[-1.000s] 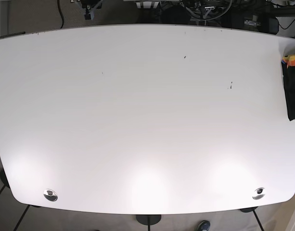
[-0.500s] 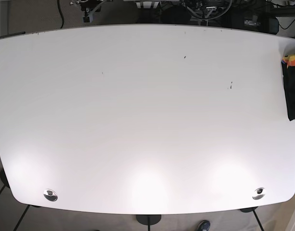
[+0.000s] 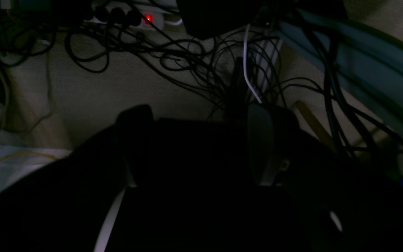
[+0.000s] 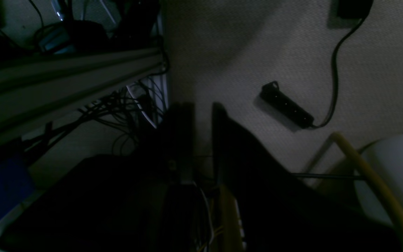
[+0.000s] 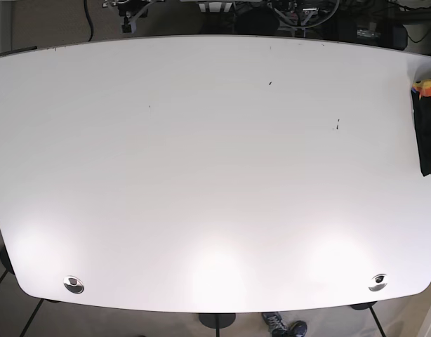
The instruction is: Fold the T-shirt properly
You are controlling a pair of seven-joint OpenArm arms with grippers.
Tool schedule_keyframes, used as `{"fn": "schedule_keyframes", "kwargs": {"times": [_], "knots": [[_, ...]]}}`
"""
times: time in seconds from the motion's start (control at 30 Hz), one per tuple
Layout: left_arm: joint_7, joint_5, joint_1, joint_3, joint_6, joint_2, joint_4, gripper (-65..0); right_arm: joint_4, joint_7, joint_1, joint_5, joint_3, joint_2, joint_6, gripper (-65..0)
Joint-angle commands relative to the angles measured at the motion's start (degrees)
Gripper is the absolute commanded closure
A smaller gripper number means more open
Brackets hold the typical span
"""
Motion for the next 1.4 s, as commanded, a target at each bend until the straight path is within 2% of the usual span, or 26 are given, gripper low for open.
{"fn": "schedule_keyframes", "kwargs": {"times": [0.03,1.4], "knots": [[-0.18,0.24,0.1,-0.01,0.4,-0.23,-0.13,-39.3,0.04,0.37,-0.2,0.64,0.09,0.52,0.21,-8.1],[-1.44,1.11,1.43,0.51,0.32,0.0,0.25,-39.2,-0.09,0.7,-0.15,0.45,-0.14,0.44,0.04,-8.1]]}}
